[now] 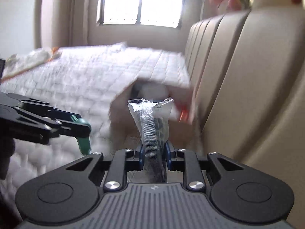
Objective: Organize rigid objects
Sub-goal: 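Drop the teal part into the pink box with the left gripper while the right drops the bag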
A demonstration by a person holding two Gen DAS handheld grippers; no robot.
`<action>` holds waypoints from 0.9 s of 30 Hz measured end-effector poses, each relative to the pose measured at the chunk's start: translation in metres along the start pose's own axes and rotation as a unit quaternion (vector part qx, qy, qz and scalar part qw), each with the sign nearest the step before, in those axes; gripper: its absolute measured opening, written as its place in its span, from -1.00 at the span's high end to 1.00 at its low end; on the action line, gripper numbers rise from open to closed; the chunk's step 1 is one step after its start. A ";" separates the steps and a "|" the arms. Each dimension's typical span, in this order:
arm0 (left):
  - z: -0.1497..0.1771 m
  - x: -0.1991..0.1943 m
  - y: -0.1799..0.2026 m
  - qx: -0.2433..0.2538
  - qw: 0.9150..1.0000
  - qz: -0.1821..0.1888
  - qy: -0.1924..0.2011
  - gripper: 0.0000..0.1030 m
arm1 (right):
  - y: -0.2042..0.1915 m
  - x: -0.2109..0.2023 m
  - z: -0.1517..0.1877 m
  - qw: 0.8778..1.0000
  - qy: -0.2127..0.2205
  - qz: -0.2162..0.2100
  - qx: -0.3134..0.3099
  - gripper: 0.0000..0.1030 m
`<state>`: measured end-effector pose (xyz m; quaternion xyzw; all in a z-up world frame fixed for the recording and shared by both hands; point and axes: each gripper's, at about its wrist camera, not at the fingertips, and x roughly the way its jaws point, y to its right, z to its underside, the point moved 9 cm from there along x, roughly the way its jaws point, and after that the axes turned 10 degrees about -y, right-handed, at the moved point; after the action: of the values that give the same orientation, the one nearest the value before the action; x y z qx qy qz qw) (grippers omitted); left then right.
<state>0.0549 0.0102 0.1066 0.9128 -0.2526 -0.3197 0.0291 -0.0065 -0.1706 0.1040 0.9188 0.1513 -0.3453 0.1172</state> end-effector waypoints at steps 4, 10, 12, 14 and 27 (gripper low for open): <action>-0.086 0.016 -0.009 0.005 0.999 -0.004 0.041 0.01 | 0.020 0.012 -0.073 0.997 0.055 0.040 0.039 0.59; -0.107 0.123 -0.045 -0.059 0.998 -0.024 -0.023 0.05 | 0.033 0.048 -0.103 0.994 0.066 0.057 0.061 -0.09; -0.084 0.144 -0.053 -0.073 0.996 -0.022 -0.051 0.05 | 0.028 0.051 -0.081 0.996 0.064 0.048 0.048 -0.22; -0.063 0.143 -0.058 -0.094 0.994 -0.015 -0.055 0.05 | 0.024 0.058 -0.053 0.998 0.042 0.038 0.040 -0.22; 0.107 0.043 -0.037 -0.121 0.983 -0.131 -0.047 0.05 | 0.014 0.122 0.038 0.990 -0.077 0.057 0.104 -0.36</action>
<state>0.0358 0.0336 -0.0108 0.9118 -0.0913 -0.3911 0.0855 0.0629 -0.1719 -0.0042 0.9036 0.0526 -0.4220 0.0514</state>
